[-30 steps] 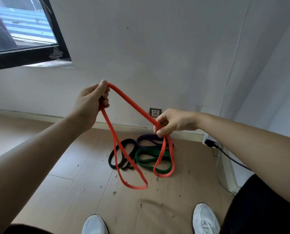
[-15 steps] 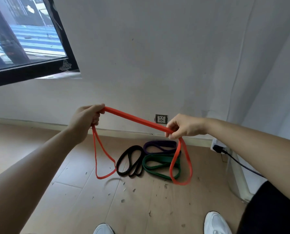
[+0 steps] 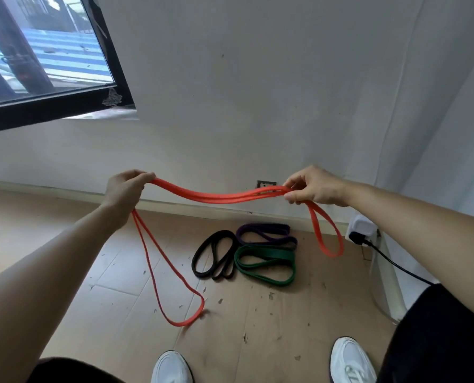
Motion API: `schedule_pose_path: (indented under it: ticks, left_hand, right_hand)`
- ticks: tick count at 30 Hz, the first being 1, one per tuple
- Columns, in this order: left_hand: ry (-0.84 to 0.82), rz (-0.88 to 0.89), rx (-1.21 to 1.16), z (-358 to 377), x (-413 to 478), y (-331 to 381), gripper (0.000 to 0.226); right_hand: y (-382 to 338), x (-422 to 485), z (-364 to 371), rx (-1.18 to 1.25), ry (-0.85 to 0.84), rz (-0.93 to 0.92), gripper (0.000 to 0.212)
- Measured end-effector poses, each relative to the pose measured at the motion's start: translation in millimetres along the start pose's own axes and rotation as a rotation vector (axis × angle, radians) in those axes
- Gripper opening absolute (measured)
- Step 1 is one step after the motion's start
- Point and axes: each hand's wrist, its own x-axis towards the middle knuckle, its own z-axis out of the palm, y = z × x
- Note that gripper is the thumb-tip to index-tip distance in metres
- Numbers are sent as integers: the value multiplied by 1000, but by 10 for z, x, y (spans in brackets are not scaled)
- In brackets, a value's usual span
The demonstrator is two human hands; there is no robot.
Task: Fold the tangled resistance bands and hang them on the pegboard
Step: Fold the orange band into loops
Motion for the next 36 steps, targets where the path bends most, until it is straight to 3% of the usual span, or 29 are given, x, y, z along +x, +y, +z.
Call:
schedule_pose_path:
  ticks: [6, 9, 11, 16, 20, 26, 32, 36]
  left_hand:
    - [-278, 226, 204, 350, -242, 250, 15]
    - [-524, 327, 316, 585, -414, 372, 40]
    - [-601, 391, 405, 729, -529, 452, 49]
    - [-672, 502, 481, 885, -640, 512, 31]
    - [-663, 468, 396, 819, -575, 539, 21]
    - [-630, 431, 320, 549, -431, 468, 25]
    - [-550, 409, 277, 445, -392, 425, 29]
    - [-457, 379, 217, 369, -353, 444, 28]
  right_hand:
    - [-304, 6, 150, -80, -64, -97, 8]
    - [-513, -1, 237, -72, -87, -157, 11]
    - [-629, -17, 290, -12, -105, -190, 14]
    - [-800, -55, 378, 154, -116, -253, 18]
    - [-746, -50, 313, 324, -163, -164, 30]
    - [-438, -39, 190, 222, -301, -26, 22]
    - [-262, -11, 206, 89, -273, 13, 25]
    - [-121, -49, 152, 146, -223, 101, 12]
